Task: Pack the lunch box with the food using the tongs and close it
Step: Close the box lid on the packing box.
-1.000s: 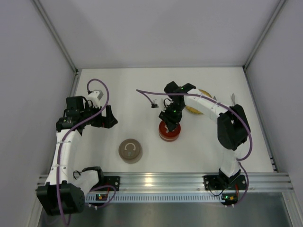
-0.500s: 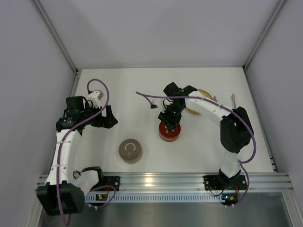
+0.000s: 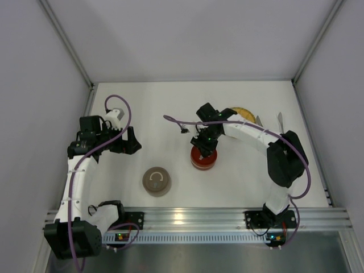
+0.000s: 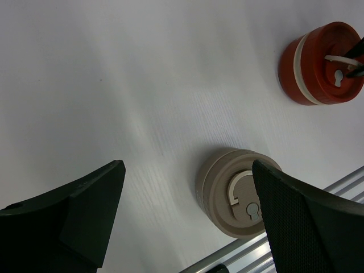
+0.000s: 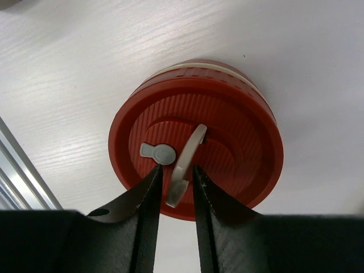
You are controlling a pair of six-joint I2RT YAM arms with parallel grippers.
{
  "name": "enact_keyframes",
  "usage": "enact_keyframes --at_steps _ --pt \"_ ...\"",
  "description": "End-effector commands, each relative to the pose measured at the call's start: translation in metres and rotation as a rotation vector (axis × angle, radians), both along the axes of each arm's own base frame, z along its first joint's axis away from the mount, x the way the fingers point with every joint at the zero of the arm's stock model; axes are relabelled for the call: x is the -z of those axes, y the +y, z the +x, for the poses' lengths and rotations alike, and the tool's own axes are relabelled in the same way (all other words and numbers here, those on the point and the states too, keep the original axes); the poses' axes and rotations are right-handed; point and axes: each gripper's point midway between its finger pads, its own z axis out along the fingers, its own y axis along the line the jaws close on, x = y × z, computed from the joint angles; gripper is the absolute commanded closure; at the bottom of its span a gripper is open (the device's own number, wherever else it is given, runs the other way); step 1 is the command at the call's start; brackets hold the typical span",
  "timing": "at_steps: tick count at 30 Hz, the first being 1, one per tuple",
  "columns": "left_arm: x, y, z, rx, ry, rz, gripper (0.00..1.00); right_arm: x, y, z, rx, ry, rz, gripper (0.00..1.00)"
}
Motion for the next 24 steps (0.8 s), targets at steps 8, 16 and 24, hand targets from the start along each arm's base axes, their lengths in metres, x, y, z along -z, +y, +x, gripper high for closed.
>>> enact_keyframes --at_steps 8,16,24 --pt "-0.023 -0.001 0.002 0.019 -0.083 0.005 0.02 -0.042 0.011 0.001 -0.007 -0.127 0.096 1.00" --pt "-0.025 -0.003 0.001 0.028 -0.091 -0.005 0.02 -0.076 -0.007 -0.012 -0.138 -0.193 0.080 1.00" --pt "-0.026 -0.012 0.002 0.057 -0.077 -0.060 0.02 -0.081 -0.009 -0.038 -0.496 -0.216 0.142 1.00"
